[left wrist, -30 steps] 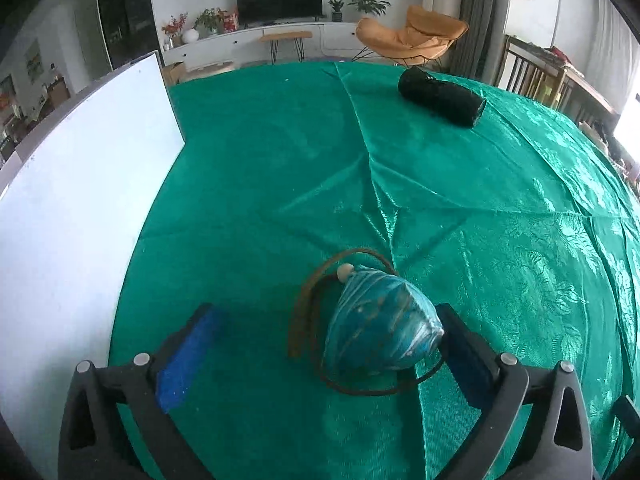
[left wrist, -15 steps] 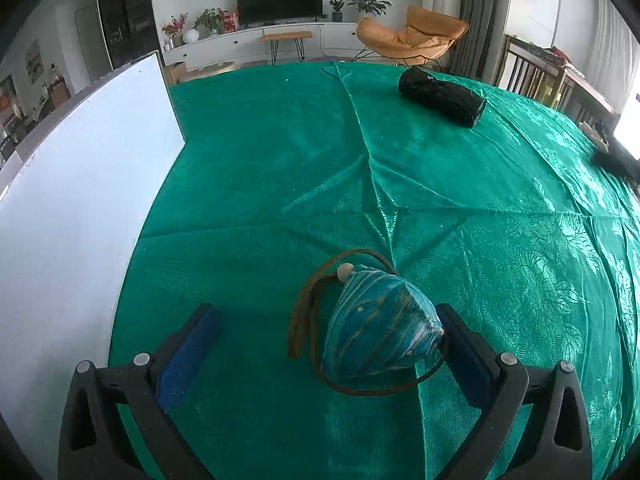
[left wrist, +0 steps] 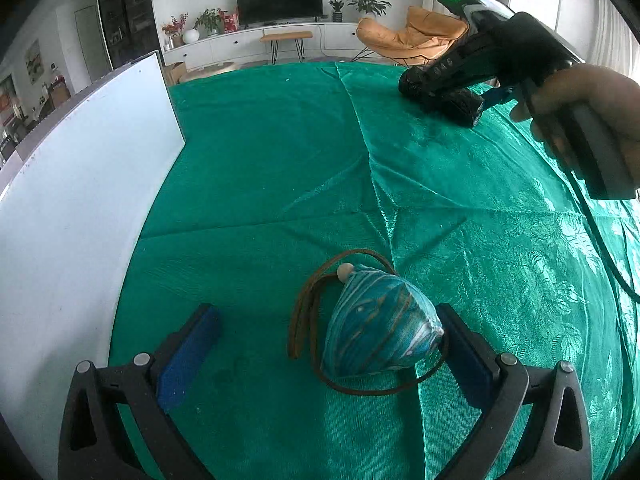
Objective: Organize soft objects
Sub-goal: 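Move the right tool to the black wrapped bundle and close on it, then lift the black bundle with the right tool while the left tool lifts the teal pouch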
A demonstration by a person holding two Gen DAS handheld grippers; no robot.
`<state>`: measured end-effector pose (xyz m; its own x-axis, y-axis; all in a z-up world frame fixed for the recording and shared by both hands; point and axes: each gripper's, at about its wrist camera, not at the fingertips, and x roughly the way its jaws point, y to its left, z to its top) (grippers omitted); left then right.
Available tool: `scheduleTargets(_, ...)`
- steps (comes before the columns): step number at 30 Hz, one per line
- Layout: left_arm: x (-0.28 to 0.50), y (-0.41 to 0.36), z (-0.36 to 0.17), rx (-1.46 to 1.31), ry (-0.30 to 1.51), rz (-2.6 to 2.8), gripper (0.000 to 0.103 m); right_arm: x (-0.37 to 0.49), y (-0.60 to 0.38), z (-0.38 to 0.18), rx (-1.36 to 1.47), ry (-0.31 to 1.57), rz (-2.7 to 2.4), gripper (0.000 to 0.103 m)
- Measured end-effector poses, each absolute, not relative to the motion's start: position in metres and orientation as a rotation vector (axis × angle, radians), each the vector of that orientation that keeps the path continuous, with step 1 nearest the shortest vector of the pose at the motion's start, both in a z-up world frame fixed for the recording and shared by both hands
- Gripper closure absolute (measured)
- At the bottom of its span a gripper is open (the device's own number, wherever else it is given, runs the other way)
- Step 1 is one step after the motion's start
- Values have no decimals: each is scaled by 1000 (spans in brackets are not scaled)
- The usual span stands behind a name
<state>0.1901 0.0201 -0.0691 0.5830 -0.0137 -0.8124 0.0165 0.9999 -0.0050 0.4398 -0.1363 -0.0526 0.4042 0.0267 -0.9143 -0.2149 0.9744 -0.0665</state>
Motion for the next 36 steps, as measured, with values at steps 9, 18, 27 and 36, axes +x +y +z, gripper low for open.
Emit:
scheduleTargets(9, 190, 20, -69, 3, 948, -18, 0, 356, -182, -28, 8, 1166, 147, 62)
scheduleTargets(18, 190, 20, -69, 3, 949, -18, 0, 138, -191, -30, 37, 1079, 137, 62)
scheduleTargets(27, 190, 20, -69, 3, 948, -17, 0, 78, -169, -59, -22, 893, 30, 37)
scheduleTargets(36, 191, 19, -70, 3, 948, -16, 0, 73, -172, -60, 2, 872, 52, 27)
